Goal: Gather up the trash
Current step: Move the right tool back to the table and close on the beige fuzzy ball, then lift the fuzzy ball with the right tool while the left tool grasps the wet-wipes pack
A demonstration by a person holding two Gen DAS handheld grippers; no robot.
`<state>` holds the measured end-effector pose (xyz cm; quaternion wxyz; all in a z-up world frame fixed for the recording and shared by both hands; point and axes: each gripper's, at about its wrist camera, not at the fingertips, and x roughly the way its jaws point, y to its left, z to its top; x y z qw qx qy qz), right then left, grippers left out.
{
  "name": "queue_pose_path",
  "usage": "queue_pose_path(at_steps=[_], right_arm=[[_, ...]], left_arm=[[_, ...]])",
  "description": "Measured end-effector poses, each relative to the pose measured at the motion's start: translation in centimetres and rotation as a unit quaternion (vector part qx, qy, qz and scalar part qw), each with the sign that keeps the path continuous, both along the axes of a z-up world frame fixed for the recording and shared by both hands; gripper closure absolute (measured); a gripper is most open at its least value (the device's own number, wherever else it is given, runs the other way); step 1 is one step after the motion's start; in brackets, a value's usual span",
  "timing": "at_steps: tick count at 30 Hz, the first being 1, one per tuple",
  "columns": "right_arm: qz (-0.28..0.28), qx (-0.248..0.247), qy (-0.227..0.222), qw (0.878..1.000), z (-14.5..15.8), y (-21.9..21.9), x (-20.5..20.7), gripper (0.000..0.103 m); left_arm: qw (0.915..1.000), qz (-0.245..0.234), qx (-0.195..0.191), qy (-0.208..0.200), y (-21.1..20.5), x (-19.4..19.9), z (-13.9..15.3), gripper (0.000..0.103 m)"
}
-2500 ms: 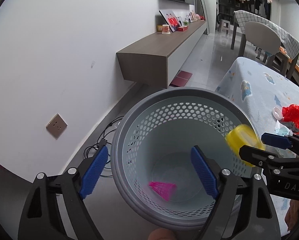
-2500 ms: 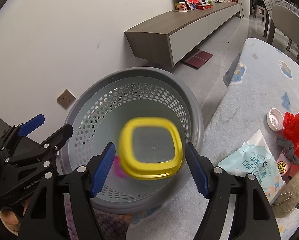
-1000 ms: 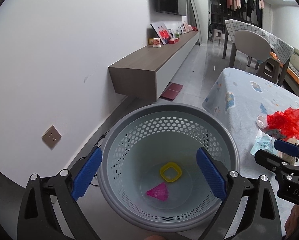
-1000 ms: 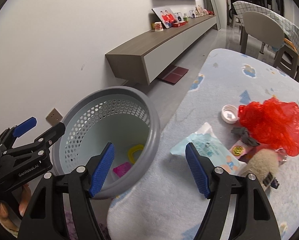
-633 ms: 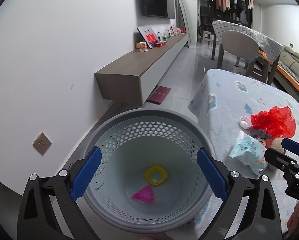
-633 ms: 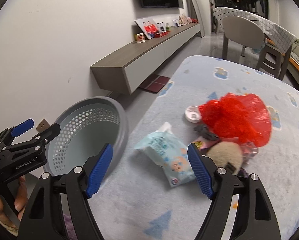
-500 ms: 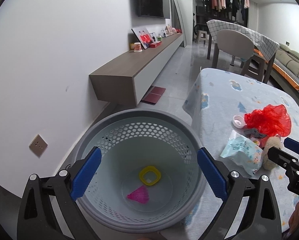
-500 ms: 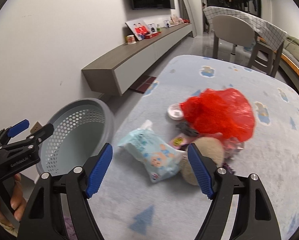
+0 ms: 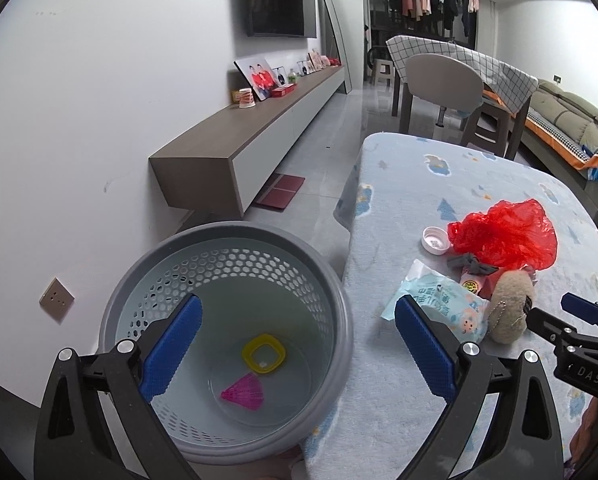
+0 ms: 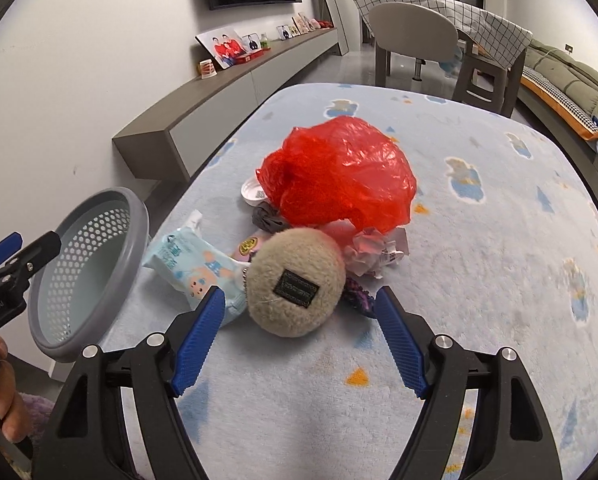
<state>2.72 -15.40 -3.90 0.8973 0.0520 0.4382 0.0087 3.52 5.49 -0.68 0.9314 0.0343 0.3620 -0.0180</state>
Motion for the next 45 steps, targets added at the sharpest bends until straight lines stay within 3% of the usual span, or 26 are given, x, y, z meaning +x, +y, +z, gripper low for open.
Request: queue_pose_path(at_steps=[21, 24, 25, 45], right_arm=[[-0.006, 0.004, 0.043, 0.999, -3.0, 0.5, 3.2, 0.029], [0.002, 0.010, 0.049, 0.999, -3.1, 0.7, 3.4, 0.044], [0.003, 0.010, 0.049, 0.999, -3.1, 0.7, 3.4, 0.044], [-0.024, 0.061, 0.012, 0.998, 0.3, -4.1, -0.6, 0.047]], left_arm=[[0.9995, -0.012, 0.018, 0.021, -2.7, 0.8, -1.4, 0.008], [0.9994, -0.014, 0.022, 0.022, -3.1, 0.9, -1.5, 0.008], [0.9994, -0.015, 0.022, 0.023, -3.1, 0.9, -1.6, 0.008], [0.9981, -0.030, 0.012, 0.052, -6.9, 1.2, -3.4, 0.008]])
